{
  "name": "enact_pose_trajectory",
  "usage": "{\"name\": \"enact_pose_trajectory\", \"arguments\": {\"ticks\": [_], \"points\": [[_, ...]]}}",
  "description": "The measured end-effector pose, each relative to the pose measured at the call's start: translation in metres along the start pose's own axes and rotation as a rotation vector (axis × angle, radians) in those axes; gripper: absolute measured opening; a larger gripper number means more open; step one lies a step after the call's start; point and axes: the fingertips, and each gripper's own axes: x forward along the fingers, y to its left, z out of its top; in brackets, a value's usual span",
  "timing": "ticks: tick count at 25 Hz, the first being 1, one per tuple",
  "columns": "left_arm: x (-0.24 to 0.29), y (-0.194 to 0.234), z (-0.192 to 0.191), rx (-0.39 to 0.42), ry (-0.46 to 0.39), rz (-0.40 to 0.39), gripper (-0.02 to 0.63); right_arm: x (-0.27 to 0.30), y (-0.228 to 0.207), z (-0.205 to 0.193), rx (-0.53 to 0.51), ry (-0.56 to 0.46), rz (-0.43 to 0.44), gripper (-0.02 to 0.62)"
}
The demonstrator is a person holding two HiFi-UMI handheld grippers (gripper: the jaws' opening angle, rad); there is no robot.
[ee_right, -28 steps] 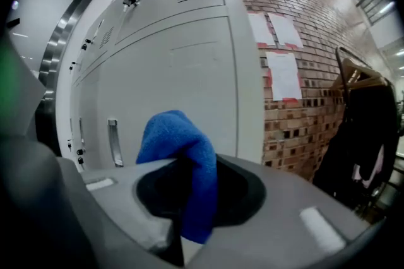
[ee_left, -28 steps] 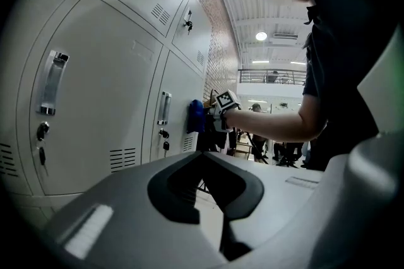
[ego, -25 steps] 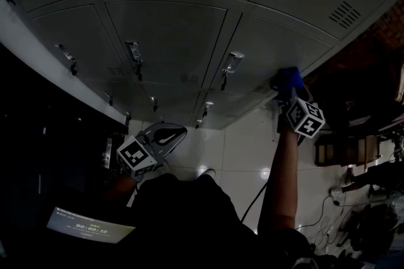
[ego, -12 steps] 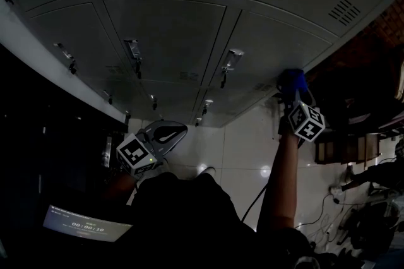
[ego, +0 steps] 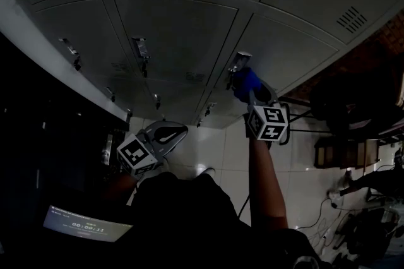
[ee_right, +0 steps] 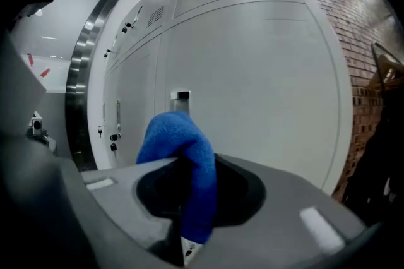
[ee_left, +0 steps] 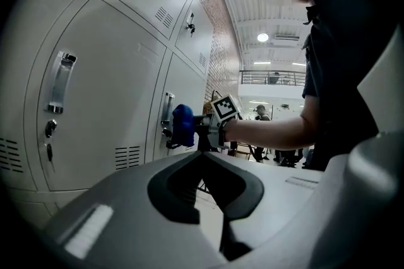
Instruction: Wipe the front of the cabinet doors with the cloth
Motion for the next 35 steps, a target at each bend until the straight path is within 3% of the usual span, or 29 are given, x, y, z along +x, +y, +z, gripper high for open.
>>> {"name": "enact_pose_trajectory", "arguments": {"ticks": [6, 14, 28, 35], "points": [[-0.016, 0.010, -0.009, -0.023, -0.002, 0.042, -0.003, 0.027, 0.033, -0.003, -0.067, 0.030, 0.066, 0.069], [-0.020, 0.015, -0.004, -0.045, -0.020, 0.060, -0.003, 0.035, 0.032, -0.012, 0.004, 0.004, 0.078, 0.069], [0.000, 0.004, -0.002, -0.035, -0.014, 0.021, -0.003, 0.015, -0.028, -0.029, 0.057, 0.041, -0.019, 0.069], [0.003, 0.000, -0.006, -0.027, 0.001, 0.018, -0.003, -0.013, -0.095, -0.046, 0.118, 0.057, -0.161, 0.069]]}}
